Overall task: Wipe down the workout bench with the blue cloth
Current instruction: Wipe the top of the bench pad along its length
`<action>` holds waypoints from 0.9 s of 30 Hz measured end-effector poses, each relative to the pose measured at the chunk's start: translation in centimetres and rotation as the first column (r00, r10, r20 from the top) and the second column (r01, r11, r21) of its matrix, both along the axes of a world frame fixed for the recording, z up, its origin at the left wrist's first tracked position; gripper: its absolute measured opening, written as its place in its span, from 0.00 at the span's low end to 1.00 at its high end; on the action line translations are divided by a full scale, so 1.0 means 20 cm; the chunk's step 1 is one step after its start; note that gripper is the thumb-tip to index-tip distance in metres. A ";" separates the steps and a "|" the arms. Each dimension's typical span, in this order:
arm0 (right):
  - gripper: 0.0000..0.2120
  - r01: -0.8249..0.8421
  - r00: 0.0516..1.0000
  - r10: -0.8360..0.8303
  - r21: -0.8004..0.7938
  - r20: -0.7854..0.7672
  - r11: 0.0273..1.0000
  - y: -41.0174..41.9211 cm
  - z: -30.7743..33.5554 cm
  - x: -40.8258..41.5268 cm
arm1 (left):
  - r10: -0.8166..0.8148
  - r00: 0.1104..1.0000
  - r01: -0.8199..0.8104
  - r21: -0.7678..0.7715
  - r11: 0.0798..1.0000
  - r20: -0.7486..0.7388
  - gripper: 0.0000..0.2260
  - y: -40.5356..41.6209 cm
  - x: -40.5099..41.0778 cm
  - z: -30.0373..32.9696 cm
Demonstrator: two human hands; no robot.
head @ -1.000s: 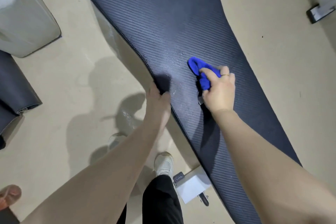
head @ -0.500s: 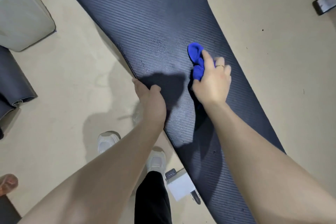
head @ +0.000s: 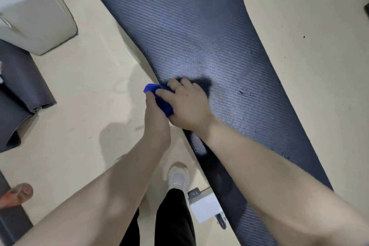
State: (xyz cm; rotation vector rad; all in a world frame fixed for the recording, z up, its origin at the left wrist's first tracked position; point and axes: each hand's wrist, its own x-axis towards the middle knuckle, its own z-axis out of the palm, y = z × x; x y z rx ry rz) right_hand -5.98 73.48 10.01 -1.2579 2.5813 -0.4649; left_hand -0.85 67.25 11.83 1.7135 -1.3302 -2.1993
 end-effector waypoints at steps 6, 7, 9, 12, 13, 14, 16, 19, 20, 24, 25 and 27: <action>0.19 0.483 0.876 -0.480 0.101 -0.049 0.870 0.25 -0.01 -0.36 | -0.245 0.946 0.280 -0.153 0.948 0.213 0.29 0.08 -0.04 -0.05; 0.19 0.508 0.862 -0.505 0.098 -0.055 0.856 0.30 -0.01 -0.34 | -0.274 0.920 0.333 -0.191 0.923 0.279 0.30 0.12 -0.05 -0.04; 0.20 0.468 0.884 -0.467 0.056 -0.028 0.882 0.37 -0.01 -0.22 | -0.267 0.902 0.348 -0.207 0.914 0.338 0.30 0.21 -0.09 0.00; 0.21 0.315 0.947 -0.317 0.047 0.045 0.948 0.47 -0.02 -0.13 | -0.189 0.887 0.273 -0.149 0.950 0.421 0.31 0.32 -0.18 0.04; 0.20 0.317 0.947 -0.318 0.042 0.040 0.948 0.49 -0.03 -0.18 | -0.152 0.879 0.242 -0.148 0.959 0.452 0.32 0.33 -0.21 0.03; 0.20 0.386 0.922 -0.387 0.030 0.014 0.922 0.50 -0.04 -0.27 | -0.114 0.869 0.209 -0.148 0.967 0.481 0.33 0.34 -0.23 0.01; 0.20 0.629 0.777 -0.629 0.012 -0.030 0.777 0.53 -0.06 -0.47 | -0.100 0.846 0.212 -0.160 0.964 0.524 0.33 0.35 -0.24 -0.02; 0.20 0.746 0.666 -0.746 0.020 0.008 0.666 0.60 -0.09 -0.66 | -0.068 0.846 0.231 -0.250 0.940 0.529 0.33 0.39 -0.22 -0.05; 0.20 0.724 0.690 -0.724 0.018 0.016 0.690 0.61 -0.08 -0.62 | -0.054 0.847 0.224 -0.264 0.938 0.529 0.33 0.40 -0.22 -0.06; 0.18 0.475 0.879 -0.475 -0.005 0.039 0.880 0.69 -0.04 -0.29 | -0.042 0.863 0.196 -0.257 0.946 0.504 0.33 0.39 -0.21 -0.05; 0.17 0.405 0.914 -0.405 0.020 0.025 0.914 0.73 -0.03 -0.27 | -0.044 0.867 0.195 -0.257 0.946 0.497 0.33 0.38 -0.20 -0.05; 0.17 0.402 0.916 -0.401 0.054 -0.024 0.914 0.77 -0.04 -0.37 | -0.047 0.881 0.190 -0.261 0.946 0.470 0.33 0.38 -0.19 -0.05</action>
